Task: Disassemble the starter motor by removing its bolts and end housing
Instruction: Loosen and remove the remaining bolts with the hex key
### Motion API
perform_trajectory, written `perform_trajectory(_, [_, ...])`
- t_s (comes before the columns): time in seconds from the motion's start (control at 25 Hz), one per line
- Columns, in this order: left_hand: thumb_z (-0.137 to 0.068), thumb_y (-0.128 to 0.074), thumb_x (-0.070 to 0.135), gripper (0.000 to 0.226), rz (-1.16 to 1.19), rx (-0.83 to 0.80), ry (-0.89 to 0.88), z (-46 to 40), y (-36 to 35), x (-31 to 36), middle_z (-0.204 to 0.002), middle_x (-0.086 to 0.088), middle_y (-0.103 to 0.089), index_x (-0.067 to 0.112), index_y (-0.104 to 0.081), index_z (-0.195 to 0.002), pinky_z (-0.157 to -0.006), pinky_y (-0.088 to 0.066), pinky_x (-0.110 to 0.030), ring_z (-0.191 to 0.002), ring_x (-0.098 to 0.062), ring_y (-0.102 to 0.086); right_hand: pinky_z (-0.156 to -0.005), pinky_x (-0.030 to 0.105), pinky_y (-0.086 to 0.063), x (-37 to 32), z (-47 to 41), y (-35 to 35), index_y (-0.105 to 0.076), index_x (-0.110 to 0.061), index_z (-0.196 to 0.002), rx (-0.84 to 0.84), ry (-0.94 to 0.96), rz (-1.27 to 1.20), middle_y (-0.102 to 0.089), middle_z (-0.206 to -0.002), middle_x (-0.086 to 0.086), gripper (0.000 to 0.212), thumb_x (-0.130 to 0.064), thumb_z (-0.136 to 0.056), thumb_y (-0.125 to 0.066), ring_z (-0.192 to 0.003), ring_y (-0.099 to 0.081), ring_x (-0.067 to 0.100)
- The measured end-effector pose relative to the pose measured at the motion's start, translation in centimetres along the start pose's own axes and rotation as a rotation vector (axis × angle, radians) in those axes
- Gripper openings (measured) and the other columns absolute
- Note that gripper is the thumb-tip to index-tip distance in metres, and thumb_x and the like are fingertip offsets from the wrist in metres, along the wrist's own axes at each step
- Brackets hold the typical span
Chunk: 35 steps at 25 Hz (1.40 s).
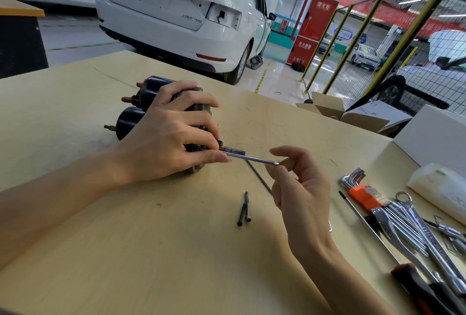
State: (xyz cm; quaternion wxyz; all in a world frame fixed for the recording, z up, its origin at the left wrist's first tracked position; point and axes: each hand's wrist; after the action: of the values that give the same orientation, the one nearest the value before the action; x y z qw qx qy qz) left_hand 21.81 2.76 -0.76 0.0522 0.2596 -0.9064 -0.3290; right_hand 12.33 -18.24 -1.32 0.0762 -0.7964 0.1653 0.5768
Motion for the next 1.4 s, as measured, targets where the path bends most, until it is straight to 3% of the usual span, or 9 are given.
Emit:
perform_trajectory(0.24, [-0.089, -0.065, 0.049, 0.027, -0.001, 0.003, 0.003, -0.01, 0.0, 0.05, -0.092, 0.014, -0.071, 0.027, -0.078, -0.079, -0.115, -0.023, -0.045, -0.122, -0.018, -0.054, -0.038, 0.019, -0.029, -0.1, -0.12, -0.31, -0.063, -0.015, -0.095, 0.006, -0.073, -0.057, -0.041, -0.055, -0.004, 0.012, -0.012, -0.098, -0.052, -0.044, -0.033, 0.007])
perform_trajectory(0.48, [-0.086, -0.07, 0.048, 0.023, -0.009, 0.006, 0.005, -0.02, 0.03, 0.1, -0.091, 0.015, -0.071, 0.027, -0.078, -0.078, -0.114, -0.024, -0.044, -0.122, -0.018, -0.054, -0.038, 0.021, -0.028, -0.19, -0.02, -0.5, -0.065, -0.01, -0.073, -0.114, -0.125, -0.036, -0.043, -0.048, 0.002, 0.044, -0.03, -0.104, -0.04, -0.04, -0.034, 0.014])
perform_trajectory(0.76, [-0.087, -0.068, 0.049, 0.024, 0.0, 0.002, 0.006, 0.02, 0.03, 0.02, -0.091, 0.015, -0.071, 0.028, -0.078, -0.078, -0.115, -0.023, -0.044, -0.123, -0.018, -0.054, -0.038, 0.022, -0.028, -0.48, 0.1, -0.31, -0.059, -0.017, -0.058, -0.2, -0.2, -0.064, -0.043, -0.049, 0.006, 0.054, -0.039, -0.103, -0.037, -0.042, -0.036, 0.015])
perform_trajectory(1.2, [-0.084, -0.071, 0.049, 0.022, -0.001, -0.012, 0.007, -0.01, 0.2, 0.06, -0.091, 0.015, -0.071, 0.03, -0.078, -0.077, -0.113, -0.025, -0.045, -0.122, -0.018, -0.054, -0.039, 0.018, -0.028, -0.09, -0.22, -0.2, -0.058, -0.016, -0.061, -0.395, -0.337, -0.2, -0.042, -0.048, 0.004, 0.061, -0.051, -0.099, -0.026, -0.038, -0.037, 0.015])
perform_trajectory(1.4, [-0.085, -0.07, 0.049, 0.022, -0.002, -0.013, 0.004, -0.04, 0.24, 0.12, -0.092, 0.015, -0.071, 0.03, -0.078, -0.078, -0.114, -0.024, -0.045, -0.123, -0.019, -0.054, -0.039, 0.019, -0.029, -0.2, -0.14, -0.23, -0.058, -0.014, -0.064, -0.426, -0.3, -0.224, -0.041, -0.049, 0.006, 0.058, -0.058, -0.091, -0.032, -0.039, -0.036, 0.017])
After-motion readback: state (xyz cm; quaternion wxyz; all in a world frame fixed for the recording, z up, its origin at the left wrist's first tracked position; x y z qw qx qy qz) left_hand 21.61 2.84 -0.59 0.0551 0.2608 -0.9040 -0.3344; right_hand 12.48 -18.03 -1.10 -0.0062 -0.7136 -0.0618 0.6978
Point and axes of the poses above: each hand's wrist, its own z-axis away from the middle knuckle, its own y-axis out of the back of the hand, x = y × z
